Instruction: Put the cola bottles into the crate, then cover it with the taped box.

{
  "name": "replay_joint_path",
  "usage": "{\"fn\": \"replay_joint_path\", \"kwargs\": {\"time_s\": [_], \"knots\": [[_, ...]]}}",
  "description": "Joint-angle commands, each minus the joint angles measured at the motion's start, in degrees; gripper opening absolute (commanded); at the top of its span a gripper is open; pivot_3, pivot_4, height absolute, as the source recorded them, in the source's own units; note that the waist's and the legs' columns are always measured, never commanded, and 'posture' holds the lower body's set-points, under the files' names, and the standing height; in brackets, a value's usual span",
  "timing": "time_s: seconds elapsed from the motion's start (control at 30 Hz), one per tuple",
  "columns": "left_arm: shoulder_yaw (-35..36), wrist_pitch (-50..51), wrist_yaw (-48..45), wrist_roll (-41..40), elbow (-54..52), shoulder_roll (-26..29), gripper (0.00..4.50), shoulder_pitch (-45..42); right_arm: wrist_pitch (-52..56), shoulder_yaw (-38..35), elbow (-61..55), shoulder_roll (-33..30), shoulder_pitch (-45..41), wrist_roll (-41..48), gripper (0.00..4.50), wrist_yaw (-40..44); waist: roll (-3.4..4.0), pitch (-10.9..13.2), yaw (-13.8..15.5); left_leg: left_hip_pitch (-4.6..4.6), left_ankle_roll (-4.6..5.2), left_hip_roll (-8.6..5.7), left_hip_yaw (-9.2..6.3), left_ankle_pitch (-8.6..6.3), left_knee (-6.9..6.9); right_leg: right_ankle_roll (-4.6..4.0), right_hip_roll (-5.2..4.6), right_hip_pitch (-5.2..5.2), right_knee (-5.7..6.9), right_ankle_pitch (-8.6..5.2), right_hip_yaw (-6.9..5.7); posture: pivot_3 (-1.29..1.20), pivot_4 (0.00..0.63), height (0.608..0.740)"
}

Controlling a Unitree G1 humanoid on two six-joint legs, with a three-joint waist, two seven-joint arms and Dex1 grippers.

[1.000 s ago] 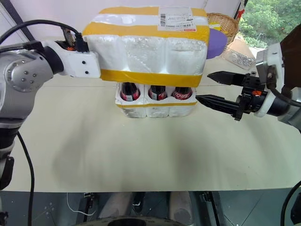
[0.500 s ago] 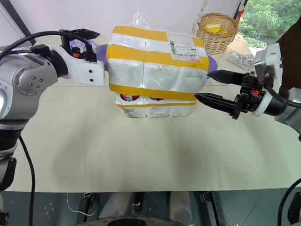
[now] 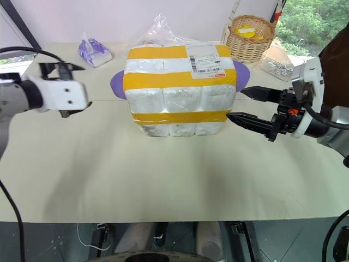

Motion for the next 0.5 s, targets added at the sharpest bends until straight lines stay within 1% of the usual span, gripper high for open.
{"fn": "replay_joint_path", "kwargs": {"time_s": [0.03, 0.07, 0.1, 0.13, 0.17, 0.23, 0.3, 0.33, 0.4, 0.5], "knots": [[11.50, 20.75, -4.08, -20.66, 5.93, -5.93, 4.45, -5.86, -2.06, -0.59, 0.76, -1.93, 0.60, -2.17, 4.50, 2.10, -0.03, 0.00, 0.09, 0.01, 0.00, -0.01, -0.02, 0.00, 0.02, 0.00, 0.00, 0.05, -0.02, 0.00, -0.02, 0.00, 0.150, 0.740], [15.06, 29.32, -5.57, -27.35, 8.11, -7.01, 4.45, -9.05, -2.48, -0.35, 1.13, -2.10, 1.03, -2.91, 4.50, 2.77, -0.07, 0.02, 0.13, 0.01, 0.00, -0.01, -0.05, 0.00, 0.05, 0.01, 0.02, 0.08, -0.03, 0.00, -0.05, 0.00, 0.150, 0.740], [18.30, 36.61, -8.14, -33.68, 10.79, -6.54, 4.45, -11.76, -3.04, -0.15, 1.67, -2.09, 1.37, -3.60, 4.50, 3.29, -0.21, 0.06, -0.05, 0.00, 0.00, -0.01, -0.10, 0.00, 0.10, 0.01, 0.04, 0.09, -0.01, 0.00, -0.08, 0.00, 0.150, 0.740], [20.58, 41.53, -10.71, -38.61, 13.08, -5.52, 4.45, -13.42, -3.31, 0.10, 2.26, -2.04, 1.41, -4.08, 4.50, 3.60, -0.29, 0.09, -0.40, 0.00, -0.01, 0.00, -0.12, 0.01, 0.12, 0.03, 0.07, 0.08, 0.00, 0.00, -0.11, 0.00, 0.150, 0.740], [21.46, 43.57, -14.17, -41.73, 14.54, -3.24, 4.45, -12.78, -3.63, 0.32, 2.90, -1.95, 1.38, -4.53, 4.50, 3.93, -0.28, 0.09, -0.69, 0.00, 0.00, 0.00, -0.12, 0.00, 0.12, 0.03, 0.08, 0.08, 0.03, 0.00, -0.11, 0.00, 0.150, 0.740], [20.89, 43.39, -18.18, -44.46, 14.96, 0.22, 4.45, -9.67, -3.73, 0.54, 3.66, -1.81, 1.38, -4.75, 4.50, 4.66, -0.20, 0.06, -1.77, 0.07, -0.03, -0.01, 0.01, 0.02, 0.05, 0.04, 0.06, 0.05, 0.02, -0.01, -0.05, 0.00, 0.150, 0.740], [18.84, 40.18, -19.27, -44.52, 13.87, 2.46, 4.45, -5.66, -3.46, 0.52, 3.75, -1.45, 1.47, -4.20, 4.50, 5.36, 0.06, -0.01, -1.96, 0.31, -0.19, -0.01, 0.14, 0.10, -0.14, 0.04, 0.00, 0.11, 0.01, -0.02, 0.05, 0.00, 0.150, 0.740], [18.18, 38.91, -19.30, -44.59, 13.48, 3.10, 4.45, -4.35, -3.42, 0.52, 3.72, -1.29, 1.51, -4.00, 4.50, 5.56, 0.13, -0.01, -1.86, 0.44, -0.11, -0.01, 0.17, 0.05, -0.22, 0.04, -0.03, 0.22, 0.00, -0.03, 0.08, 0.00, 0.150, 0.740], [16.98, 36.33, -19.50, -44.74, 11.99, 4.05, 4.45, -1.71, -3.49, 1.46, 3.96, -0.79, 1.16, -4.19, 4.50, 5.60, 0.11, 0.00, -1.64, 0.44, -0.02, 0.04, 0.12, -0.02, -0.24, 0.03, -0.16, 0.21, 0.01, -0.04, 0.08, 0.00, 0.150, 0.740], [16.24, 35.13, -18.19, -45.79, 11.60, 4.35, 4.45, -0.79, -3.63, 2.77, 4.87, -0.42, 0.04, -4.66, 4.50, 5.77, 0.08, 0.01, -1.45, 0.43, -0.07, 0.04, 0.06, -0.01, -0.20, 0.00, -0.21, 0.25, -0.02, -0.03, 0.10, 0.00, 0.150, 0.740]]}}
